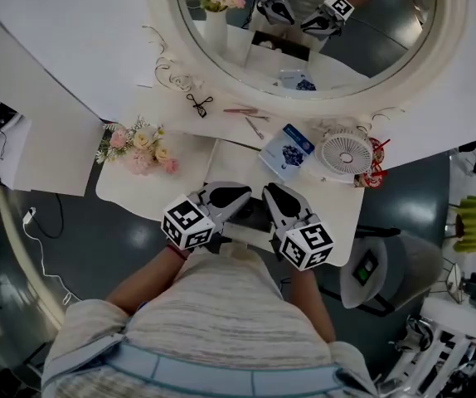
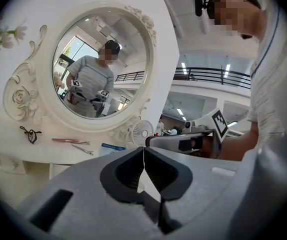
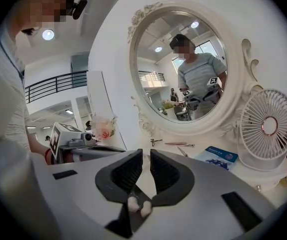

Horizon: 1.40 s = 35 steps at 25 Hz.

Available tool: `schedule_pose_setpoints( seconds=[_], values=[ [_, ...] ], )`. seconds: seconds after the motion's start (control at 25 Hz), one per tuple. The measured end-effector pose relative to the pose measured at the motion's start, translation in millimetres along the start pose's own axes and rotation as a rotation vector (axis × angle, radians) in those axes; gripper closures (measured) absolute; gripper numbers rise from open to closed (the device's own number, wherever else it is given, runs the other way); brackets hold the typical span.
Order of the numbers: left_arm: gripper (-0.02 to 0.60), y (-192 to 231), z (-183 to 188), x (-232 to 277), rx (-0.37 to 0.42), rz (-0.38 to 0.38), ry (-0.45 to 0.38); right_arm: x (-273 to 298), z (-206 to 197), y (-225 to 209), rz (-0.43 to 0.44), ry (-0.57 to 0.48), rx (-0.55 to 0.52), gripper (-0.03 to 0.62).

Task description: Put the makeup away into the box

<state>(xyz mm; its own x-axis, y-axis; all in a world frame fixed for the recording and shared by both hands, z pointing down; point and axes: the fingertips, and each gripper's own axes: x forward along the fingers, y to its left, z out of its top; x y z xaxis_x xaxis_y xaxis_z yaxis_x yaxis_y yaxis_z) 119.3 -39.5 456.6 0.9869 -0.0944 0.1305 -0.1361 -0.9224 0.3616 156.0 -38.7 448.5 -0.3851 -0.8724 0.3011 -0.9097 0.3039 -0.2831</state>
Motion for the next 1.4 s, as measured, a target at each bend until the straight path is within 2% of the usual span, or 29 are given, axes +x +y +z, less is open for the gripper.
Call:
schedule_pose_setpoints(
  seconds=[0.2,0.52,0.72,0.8,0.84,1.04,1.4],
  values=[
    [0.568,7.7,1.7,-0.7,-0.004,0.068,-0.022,12.4,2.7,-8.1,0.043,0.041,-0.051,0.583],
    [0.568,12.6,-1.8,-6.3,-0.014,0.126,-0.037,40.0,7.1,-25.7,0.063,0.133,-0.193,0.583],
    [0.568,13.5,-8.1,-13.0,-0.03,0.149,-0.038,58.7,6.7,-41.1,0.04,0.209,-0.25,0.574],
    [0.568,14.6,-10.2,-16.6,-0.037,0.156,-0.039,67.8,6.0,-44.4,0.04,0.238,-0.267,0.517],
    [0.568,15.5,-11.3,-18.2,-0.04,0.159,-0.039,72.5,5.7,-45.8,0.041,0.25,-0.271,0.511],
    [0.568,19.2,-15.8,-26.1,-0.058,0.166,-0.039,94.2,0.0,-59.0,0.021,0.298,-0.265,0.507],
    [0.568,31.2,-18.6,-44.6,-0.075,0.198,-0.046,131.0,-12.0,-86.0,-0.035,0.426,-0.348,0.496]
  ],
)
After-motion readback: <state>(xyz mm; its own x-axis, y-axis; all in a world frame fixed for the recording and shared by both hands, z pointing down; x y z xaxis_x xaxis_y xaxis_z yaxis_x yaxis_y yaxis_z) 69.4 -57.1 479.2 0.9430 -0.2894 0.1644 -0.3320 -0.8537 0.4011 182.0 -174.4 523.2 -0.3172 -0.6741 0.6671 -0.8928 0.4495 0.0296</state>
